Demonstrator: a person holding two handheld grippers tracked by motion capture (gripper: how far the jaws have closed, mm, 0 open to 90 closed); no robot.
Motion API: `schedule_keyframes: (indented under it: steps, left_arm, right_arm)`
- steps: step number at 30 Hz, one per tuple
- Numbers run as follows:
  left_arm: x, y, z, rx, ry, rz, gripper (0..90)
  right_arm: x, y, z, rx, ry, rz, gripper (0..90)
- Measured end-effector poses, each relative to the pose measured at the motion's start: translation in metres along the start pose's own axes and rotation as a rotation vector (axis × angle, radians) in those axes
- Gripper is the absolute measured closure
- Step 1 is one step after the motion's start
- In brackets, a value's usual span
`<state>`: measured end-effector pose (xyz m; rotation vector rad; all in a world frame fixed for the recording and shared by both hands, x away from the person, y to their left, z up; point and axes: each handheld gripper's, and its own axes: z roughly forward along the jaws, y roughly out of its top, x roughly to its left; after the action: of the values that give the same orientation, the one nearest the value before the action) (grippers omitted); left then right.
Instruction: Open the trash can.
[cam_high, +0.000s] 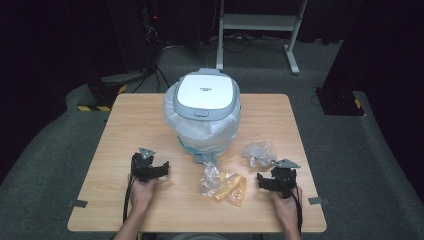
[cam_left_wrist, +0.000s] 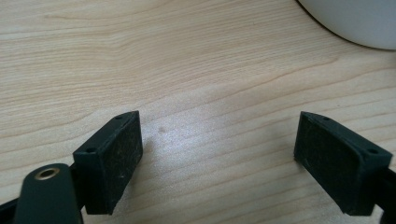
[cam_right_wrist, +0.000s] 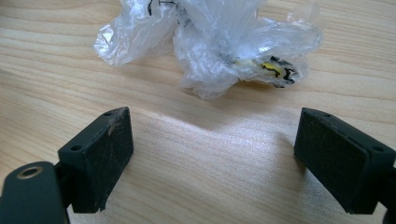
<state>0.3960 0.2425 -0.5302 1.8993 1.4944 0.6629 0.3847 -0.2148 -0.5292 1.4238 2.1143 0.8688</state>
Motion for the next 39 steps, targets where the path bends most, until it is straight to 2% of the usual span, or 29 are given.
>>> schedule_keyframes:
  steps: [6,10,21,25,29,33,39]
  left_arm:
    - [0.000,0.000,0.000,-0.002,-0.004,-0.001,16.3]
    - [0.000,-0.001,-0.001,-0.009,0.012,-0.012,19.9]
    - [0.002,0.001,0.000,0.001,0.017,-0.016,18.8]
    - [0.000,0.003,-0.001,0.002,-0.009,-0.027,16.9]
    - [-0.002,0.005,-0.002,0.007,-0.027,-0.013,15.2]
    - [-0.006,0.011,-0.003,0.014,-0.066,0.000,14.7]
    - [-0.017,0.021,-0.002,0.004,-0.110,0.023,14.0]
  right_arm:
    - [0.000,-0.001,-0.001,-0.002,0.001,-0.002,12.5]
    - [0.000,-0.001,-0.001,-0.003,0.003,-0.002,12.9]
    - [0.000,-0.001,-0.001,-0.004,0.003,-0.003,13.2]
    - [0.000,-0.001,-0.001,-0.004,0.004,-0.003,13.3]
    - [0.000,0.000,-0.001,-0.004,0.004,-0.003,13.4]
    - [0.000,0.000,-0.001,-0.004,0.004,-0.002,13.4]
    - [0.000,0.000,-0.001,-0.004,0.004,-0.002,13.4]
